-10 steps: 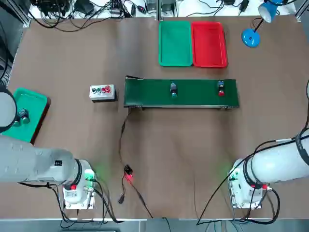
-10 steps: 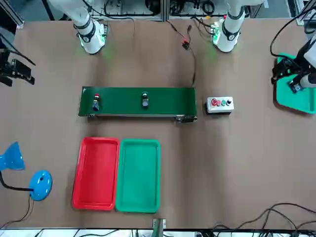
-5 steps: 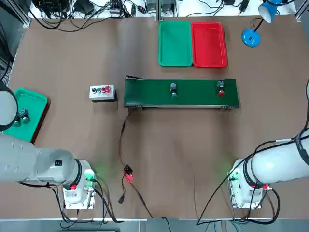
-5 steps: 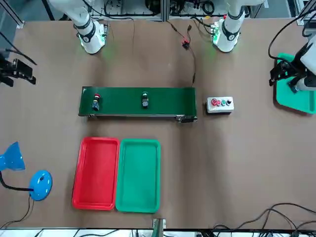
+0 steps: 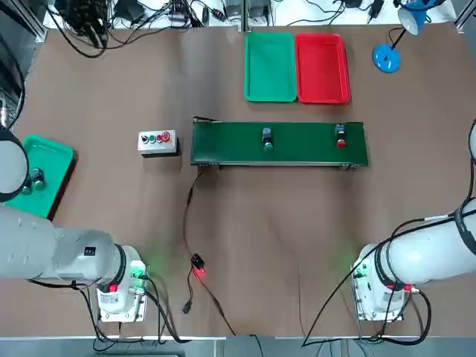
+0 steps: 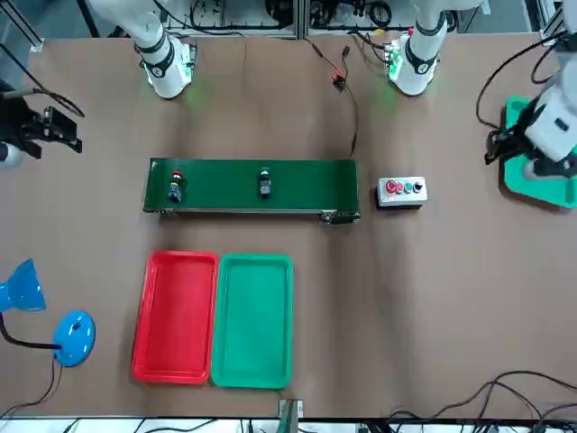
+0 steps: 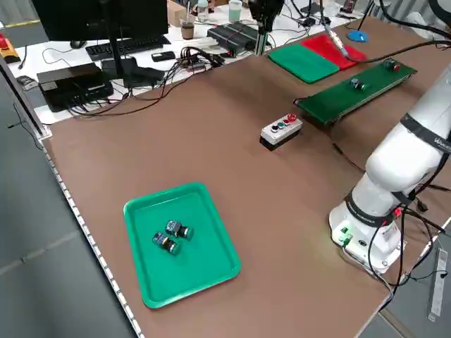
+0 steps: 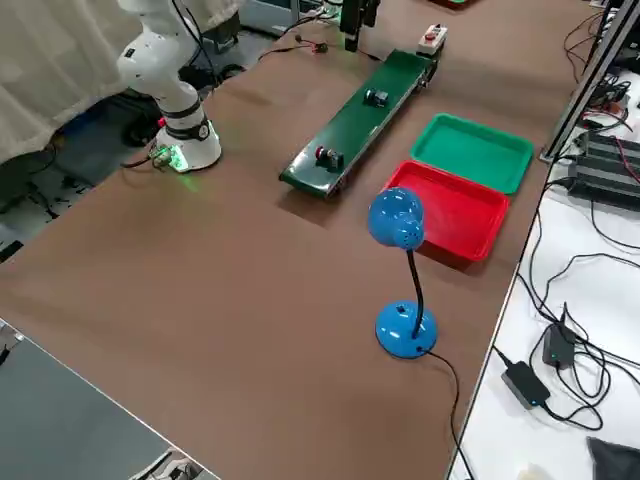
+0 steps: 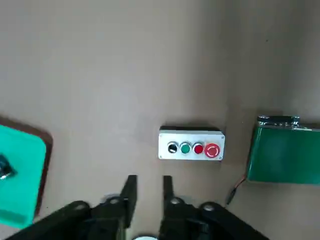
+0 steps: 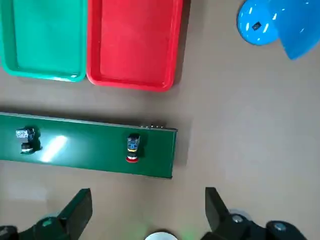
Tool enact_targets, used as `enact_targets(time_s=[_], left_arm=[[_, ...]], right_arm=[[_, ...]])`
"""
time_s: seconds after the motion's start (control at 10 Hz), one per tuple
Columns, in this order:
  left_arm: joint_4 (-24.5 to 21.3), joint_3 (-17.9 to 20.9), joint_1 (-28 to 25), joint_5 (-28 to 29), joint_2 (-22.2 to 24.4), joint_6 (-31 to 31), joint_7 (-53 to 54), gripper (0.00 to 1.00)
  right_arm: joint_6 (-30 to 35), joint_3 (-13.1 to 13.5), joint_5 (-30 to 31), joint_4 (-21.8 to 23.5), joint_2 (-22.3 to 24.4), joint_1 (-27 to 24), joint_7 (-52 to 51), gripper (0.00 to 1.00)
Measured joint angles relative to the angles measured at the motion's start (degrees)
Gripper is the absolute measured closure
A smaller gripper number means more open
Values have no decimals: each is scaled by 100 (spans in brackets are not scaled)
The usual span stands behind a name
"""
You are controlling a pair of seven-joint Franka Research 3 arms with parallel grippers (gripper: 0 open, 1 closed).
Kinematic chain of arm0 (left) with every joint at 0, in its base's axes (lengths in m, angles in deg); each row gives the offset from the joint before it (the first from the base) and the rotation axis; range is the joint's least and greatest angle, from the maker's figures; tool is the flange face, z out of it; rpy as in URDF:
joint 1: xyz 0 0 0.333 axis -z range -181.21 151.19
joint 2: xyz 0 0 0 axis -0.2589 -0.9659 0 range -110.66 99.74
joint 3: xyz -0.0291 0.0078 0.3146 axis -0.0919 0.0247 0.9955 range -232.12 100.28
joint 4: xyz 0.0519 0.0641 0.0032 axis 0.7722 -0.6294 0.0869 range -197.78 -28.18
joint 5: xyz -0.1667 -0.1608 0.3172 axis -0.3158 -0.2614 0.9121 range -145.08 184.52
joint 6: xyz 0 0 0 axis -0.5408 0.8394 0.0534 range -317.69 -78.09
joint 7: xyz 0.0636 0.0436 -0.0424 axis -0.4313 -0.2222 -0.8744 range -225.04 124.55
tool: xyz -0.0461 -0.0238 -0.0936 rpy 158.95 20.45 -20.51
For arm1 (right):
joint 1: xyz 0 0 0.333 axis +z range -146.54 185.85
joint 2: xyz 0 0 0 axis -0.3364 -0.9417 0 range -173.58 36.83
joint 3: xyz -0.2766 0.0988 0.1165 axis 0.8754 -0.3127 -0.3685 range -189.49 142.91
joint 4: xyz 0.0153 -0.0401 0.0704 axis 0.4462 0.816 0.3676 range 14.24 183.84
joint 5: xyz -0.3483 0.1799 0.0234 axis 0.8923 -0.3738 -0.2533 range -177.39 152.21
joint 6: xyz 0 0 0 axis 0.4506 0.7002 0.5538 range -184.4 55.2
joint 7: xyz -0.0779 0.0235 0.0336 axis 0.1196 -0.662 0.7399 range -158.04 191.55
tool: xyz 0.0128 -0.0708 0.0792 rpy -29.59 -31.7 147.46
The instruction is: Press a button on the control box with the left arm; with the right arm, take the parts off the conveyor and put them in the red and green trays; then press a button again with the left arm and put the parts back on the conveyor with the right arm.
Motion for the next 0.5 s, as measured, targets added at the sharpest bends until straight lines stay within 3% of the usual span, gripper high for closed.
enact_targets(time_s=[0.2,0.5], left_arm=[[-760,-126,8,0,240,-592,-81,96],[-2133,-225,32,-255,865,-1453,-88,99]], right_arm=[[3,-3,0,75,-1,90,12,0],[3,23,1,95,0,88,16,0]])
